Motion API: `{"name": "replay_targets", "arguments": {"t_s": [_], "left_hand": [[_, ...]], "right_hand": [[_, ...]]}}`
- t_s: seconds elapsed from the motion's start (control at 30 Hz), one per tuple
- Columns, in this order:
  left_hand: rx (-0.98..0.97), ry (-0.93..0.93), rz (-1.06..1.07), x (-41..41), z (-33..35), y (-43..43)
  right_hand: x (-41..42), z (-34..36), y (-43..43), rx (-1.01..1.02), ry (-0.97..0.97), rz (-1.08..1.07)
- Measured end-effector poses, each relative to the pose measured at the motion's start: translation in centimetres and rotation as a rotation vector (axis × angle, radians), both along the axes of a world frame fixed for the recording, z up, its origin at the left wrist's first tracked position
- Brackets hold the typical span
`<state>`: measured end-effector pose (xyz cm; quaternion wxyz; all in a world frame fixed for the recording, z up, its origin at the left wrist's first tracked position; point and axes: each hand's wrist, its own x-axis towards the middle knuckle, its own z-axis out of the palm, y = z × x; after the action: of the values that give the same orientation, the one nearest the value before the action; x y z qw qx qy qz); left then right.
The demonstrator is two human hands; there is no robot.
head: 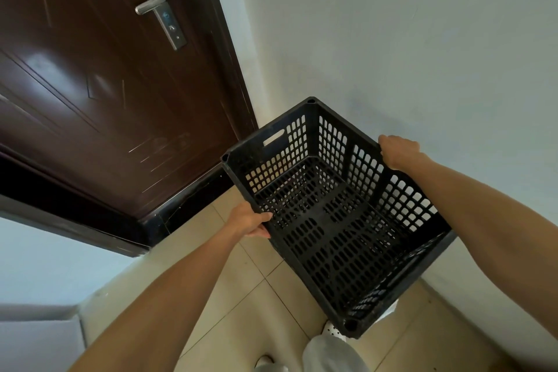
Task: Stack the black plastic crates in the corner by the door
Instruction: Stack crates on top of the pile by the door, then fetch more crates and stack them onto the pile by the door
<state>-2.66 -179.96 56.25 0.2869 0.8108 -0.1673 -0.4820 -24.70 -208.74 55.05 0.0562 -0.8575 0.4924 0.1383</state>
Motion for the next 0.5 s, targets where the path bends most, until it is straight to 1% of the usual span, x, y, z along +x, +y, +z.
{"name": "replay_targets", "arguments": {"t_s": [0.13, 0.23, 0.27, 0.33, 0.37, 0.4, 0.47, 0.5], "left_hand": [[0.03, -0.076, -0.079, 0.3, -0.5, 0.1], [0.07, -0.093, -0.127, 0.6, -0.6, -0.5], [0.099, -0.115, -0.167, 0.8, -0.6, -0.7], [0.195, -0.204, -0.314, 1.3, -0.1, -0.9], [0.257, -0.288, -0.421, 1.5, 0.2, -1.1], [0.319, -0.422, -0.556, 1.7, 0.5, -1.3], [0.38, -0.797, -0.844, 1.7, 1.1, -2.1], [0.35, -0.955, -0.951, 1.7, 1.2, -2.6]], "right_hand": [[0.7, 0.1, -0.2, -0.004, -0.003, 0.005], [0.4, -0.3, -0.4, -0.011, 0.011, -0.012], [0.3, -0.4, -0.3, -0.018, 0.009, -0.018], [0.2, -0.4, -0.1, -0.029, 0.001, -0.024], [0.1, -0.4, 0.0, -0.028, -0.004, -0.023], [-0.1, -0.2, 0.2, -0.019, -0.013, -0.022], [-0.4, 0.2, 1.2, 0.02, -0.047, -0.037], [-0.5, 0.5, 2.1, 0.028, -0.074, -0.051]]}}
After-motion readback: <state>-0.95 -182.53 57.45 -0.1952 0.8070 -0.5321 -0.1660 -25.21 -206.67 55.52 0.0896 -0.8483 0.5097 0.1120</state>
